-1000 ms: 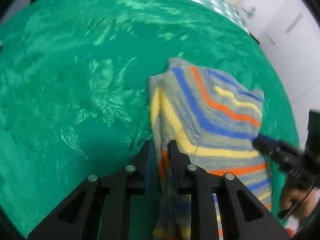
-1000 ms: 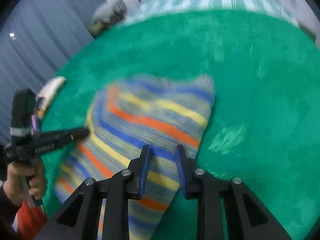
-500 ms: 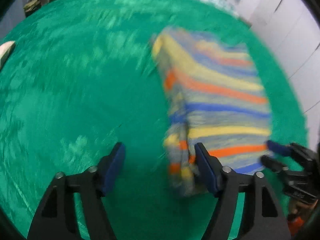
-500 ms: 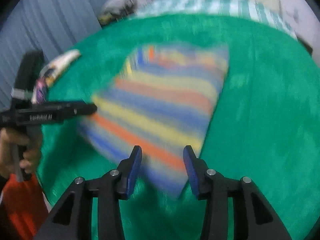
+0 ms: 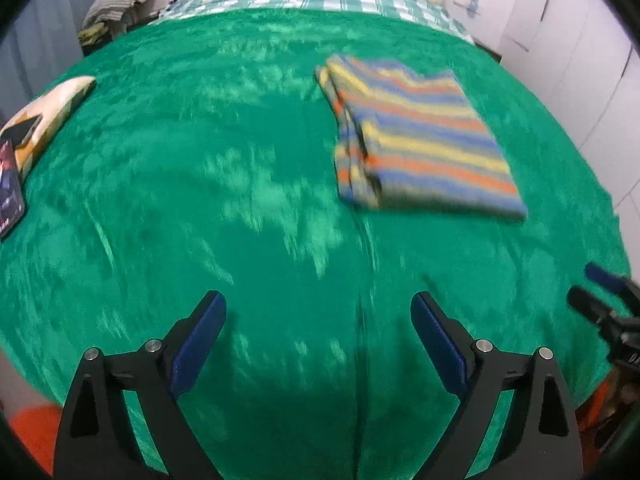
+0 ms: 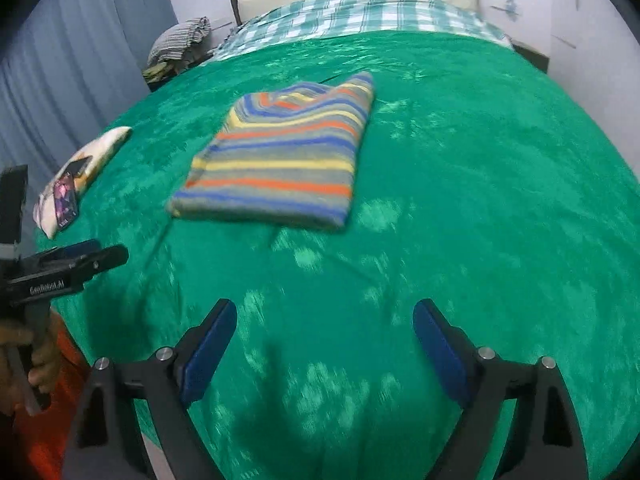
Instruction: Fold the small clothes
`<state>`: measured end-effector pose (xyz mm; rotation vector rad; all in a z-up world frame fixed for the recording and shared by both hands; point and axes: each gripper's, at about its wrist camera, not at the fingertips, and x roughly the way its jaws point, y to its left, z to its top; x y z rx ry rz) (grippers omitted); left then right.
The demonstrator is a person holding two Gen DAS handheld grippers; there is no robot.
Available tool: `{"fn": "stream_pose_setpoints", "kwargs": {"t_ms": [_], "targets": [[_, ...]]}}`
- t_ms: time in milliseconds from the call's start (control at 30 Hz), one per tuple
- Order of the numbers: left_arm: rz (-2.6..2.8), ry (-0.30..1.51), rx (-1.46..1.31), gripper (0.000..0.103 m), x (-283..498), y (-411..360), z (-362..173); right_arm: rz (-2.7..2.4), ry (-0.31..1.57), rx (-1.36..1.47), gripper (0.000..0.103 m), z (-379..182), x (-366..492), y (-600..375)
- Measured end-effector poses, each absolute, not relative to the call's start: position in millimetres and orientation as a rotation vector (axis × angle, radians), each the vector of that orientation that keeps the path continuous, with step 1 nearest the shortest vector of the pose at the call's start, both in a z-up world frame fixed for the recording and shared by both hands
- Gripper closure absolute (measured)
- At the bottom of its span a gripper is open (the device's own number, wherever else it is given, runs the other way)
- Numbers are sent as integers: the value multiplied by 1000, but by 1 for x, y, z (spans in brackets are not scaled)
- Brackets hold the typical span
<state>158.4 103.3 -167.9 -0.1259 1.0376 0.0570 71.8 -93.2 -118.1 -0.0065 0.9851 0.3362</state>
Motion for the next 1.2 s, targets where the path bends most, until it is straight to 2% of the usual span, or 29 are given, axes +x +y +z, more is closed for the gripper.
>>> {"fn": "stream_pose_setpoints", "kwargs": {"t_ms": [67,133,167,267,1200], "targets": [[77,1070,-116,7,152,97,-182,299,986,-21,13,-120,66,-95],[84,1103,-89,0,146,87,-197,272,996,-20,6,-125,66,-97],[86,1091,-57,0,143,81,-200,259,1006,-35,1,-133,66,-97],[93,1076,-21,0,140,74,-202,247,1105,-94,0,-163,64,-95],[53,1136,21,1,149,72,-209,218,1087,-176,0,-176,57,-86]]}}
